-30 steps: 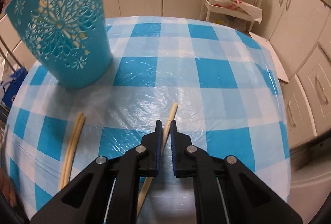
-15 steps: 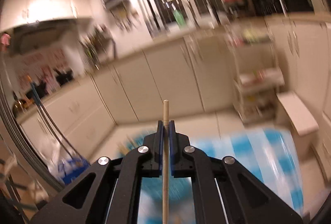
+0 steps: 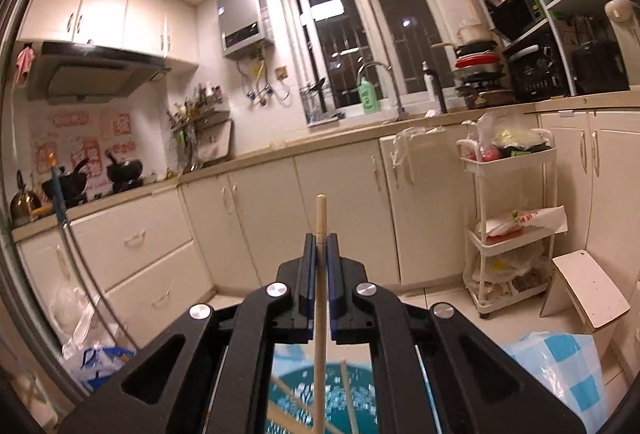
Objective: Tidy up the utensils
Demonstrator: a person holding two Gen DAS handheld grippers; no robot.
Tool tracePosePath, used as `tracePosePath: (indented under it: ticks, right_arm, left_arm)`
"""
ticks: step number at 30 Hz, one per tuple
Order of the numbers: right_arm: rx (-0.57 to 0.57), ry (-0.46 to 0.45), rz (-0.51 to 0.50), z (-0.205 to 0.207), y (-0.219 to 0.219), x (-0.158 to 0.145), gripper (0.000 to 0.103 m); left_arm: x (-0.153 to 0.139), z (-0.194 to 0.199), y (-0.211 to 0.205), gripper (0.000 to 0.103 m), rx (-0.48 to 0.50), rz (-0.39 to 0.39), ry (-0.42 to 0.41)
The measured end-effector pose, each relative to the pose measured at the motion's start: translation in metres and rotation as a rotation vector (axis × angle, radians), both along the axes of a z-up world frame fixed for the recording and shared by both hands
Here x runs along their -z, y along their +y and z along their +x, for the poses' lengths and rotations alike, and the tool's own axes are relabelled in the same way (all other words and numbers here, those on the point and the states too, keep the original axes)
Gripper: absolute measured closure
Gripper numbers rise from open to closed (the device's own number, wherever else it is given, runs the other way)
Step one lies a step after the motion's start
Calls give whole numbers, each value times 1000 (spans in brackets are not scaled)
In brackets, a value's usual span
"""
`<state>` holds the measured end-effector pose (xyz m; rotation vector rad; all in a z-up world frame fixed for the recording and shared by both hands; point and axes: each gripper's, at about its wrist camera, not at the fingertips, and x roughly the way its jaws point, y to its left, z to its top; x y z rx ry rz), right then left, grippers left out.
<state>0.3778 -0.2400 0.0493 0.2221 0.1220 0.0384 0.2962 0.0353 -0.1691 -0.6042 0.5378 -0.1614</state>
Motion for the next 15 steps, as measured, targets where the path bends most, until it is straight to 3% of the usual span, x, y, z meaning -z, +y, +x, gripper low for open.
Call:
tracePosePath:
  ticks: [4, 10, 15]
  right_arm:
    - [33, -31, -40, 9, 6, 5, 97]
    - [17, 87, -63, 18, 6, 33, 96]
    - [18, 127, -33, -20, -7, 45, 86]
  left_arm:
    - [0, 0, -1, 28, 1, 0, 0]
    - [0, 1, 3, 27, 0, 0, 5]
    - [0, 1, 3, 27, -6, 2, 9]
